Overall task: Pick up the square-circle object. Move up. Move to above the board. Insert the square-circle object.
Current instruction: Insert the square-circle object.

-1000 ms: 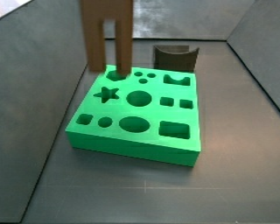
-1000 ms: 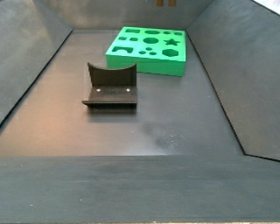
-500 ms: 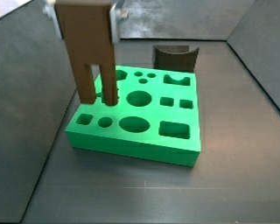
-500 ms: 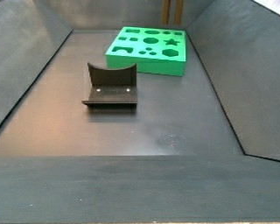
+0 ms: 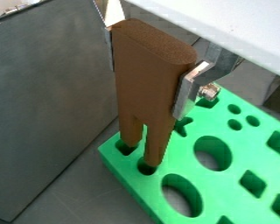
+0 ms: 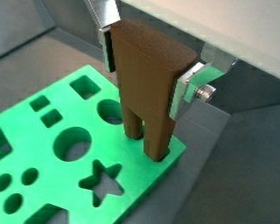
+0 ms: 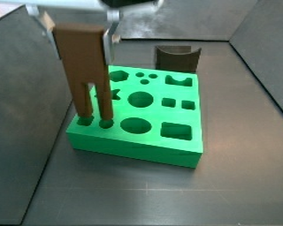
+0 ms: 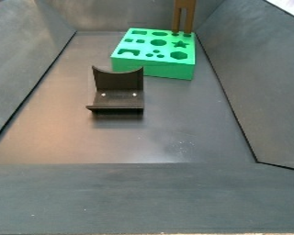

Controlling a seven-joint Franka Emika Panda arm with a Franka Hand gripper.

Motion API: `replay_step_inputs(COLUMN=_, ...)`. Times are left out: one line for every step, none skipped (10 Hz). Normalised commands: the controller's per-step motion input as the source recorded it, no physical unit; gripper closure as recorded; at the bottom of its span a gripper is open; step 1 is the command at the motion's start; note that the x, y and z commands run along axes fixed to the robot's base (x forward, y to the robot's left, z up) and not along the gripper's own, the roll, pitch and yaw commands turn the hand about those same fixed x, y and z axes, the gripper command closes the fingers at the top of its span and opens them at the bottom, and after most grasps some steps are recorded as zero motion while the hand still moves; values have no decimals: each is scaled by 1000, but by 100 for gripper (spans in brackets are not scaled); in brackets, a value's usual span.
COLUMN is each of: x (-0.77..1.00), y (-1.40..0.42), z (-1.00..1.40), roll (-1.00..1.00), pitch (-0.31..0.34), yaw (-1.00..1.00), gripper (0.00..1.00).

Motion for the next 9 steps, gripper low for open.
replay_step_inputs(x=43, y=-129, z=-243, roll=147, pitch=269, yaw=-17, gripper=100)
replay_step_inputs(x=17, y=-69, z=-137, roll=47, pitch=41, yaw=0, gripper=100)
replay_step_inputs(x=0, y=0, z=-80, roll=0, pitch=0, yaw=-11, gripper=100)
replay_step_inputs(x=9, y=0, z=-80, roll=0, pitch=0, yaw=-63, gripper=100)
replay_step_inputs(x=29, y=6, z=-91, roll=0, pitch=0, yaw=-211, gripper=100)
replay_step_inputs(x=0, y=29, z=-129, roll=0, pitch=-31, yaw=-414, gripper=100)
replay_step_inputs(x=23, y=37, z=-111, roll=0, pitch=-123, yaw=-371, gripper=100)
replay_step_inputs(x=97, y=0, z=-143, roll=0, pitch=-174, yaw=-234, gripper=100)
replay_step_inputs(x=69, y=-66, z=-149, roll=29, pitch=-191, yaw=-54, gripper=100)
